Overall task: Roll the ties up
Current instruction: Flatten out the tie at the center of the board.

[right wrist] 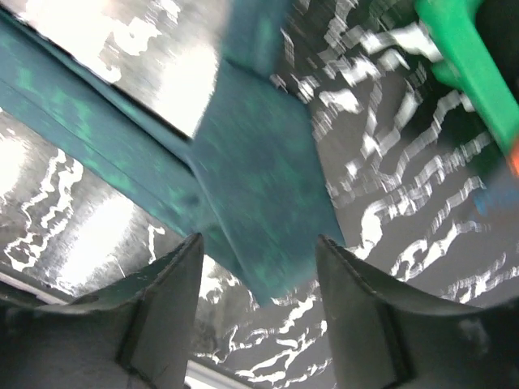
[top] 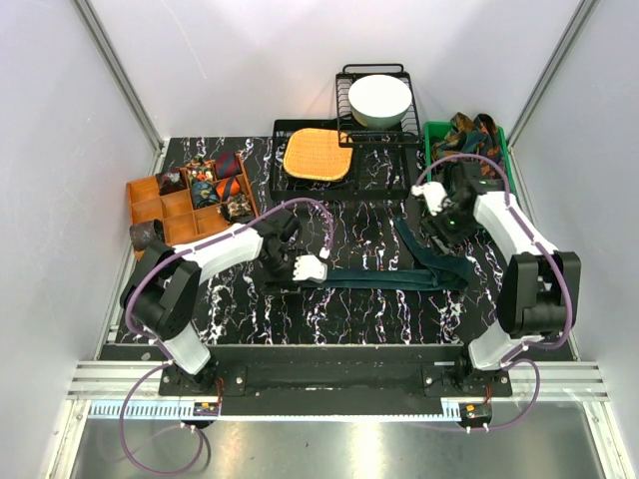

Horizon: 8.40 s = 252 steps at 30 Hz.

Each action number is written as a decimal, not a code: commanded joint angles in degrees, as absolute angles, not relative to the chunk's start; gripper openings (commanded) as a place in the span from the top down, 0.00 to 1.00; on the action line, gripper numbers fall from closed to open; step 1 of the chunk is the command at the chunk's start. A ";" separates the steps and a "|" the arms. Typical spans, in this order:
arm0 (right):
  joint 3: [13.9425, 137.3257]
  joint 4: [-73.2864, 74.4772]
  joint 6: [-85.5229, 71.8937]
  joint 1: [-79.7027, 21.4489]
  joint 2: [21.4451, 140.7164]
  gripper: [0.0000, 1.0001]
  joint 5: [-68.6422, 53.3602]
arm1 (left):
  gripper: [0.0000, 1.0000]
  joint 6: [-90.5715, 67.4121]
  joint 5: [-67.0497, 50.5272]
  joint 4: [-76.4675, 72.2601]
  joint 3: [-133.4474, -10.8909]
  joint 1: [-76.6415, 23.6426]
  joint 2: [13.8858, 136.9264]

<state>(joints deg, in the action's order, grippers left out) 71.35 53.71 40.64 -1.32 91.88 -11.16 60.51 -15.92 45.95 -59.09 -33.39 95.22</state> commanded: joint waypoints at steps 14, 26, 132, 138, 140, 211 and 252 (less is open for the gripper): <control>73.65 46.41 28.30 -14.94 103.08 0.45 -1.07 | 0.28 56.69 -13.54 41.92 -63.90 -32.34 99.58; 73.65 46.14 29.35 -15.12 104.07 0.95 1.93 | 0.32 56.51 -11.95 40.52 -62.40 -32.26 101.25; 61.34 50.36 46.65 23.54 79.72 0.41 -8.00 | 0.52 53.61 -12.74 40.78 -58.89 -27.69 98.62; 68.01 52.55 51.06 33.63 82.78 0.24 -9.22 | 0.50 54.31 -14.85 42.45 -58.10 -27.51 93.17; 72.13 55.71 51.15 36.02 85.77 0.22 -12.29 | 0.47 55.36 -15.90 43.06 -57.75 -27.33 90.18; 55.72 36.11 55.46 34.80 98.09 0.74 -2.54 | 0.80 66.10 -15.55 45.70 -55.63 -20.39 93.08; 55.63 55.28 94.30 10.11 89.12 0.00 -15.03 | 0.36 64.07 -22.76 45.44 -60.91 -24.79 89.74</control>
<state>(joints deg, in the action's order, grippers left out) 52.36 56.23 93.23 10.70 87.22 -16.32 63.16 -20.86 46.96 -60.73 -24.75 91.05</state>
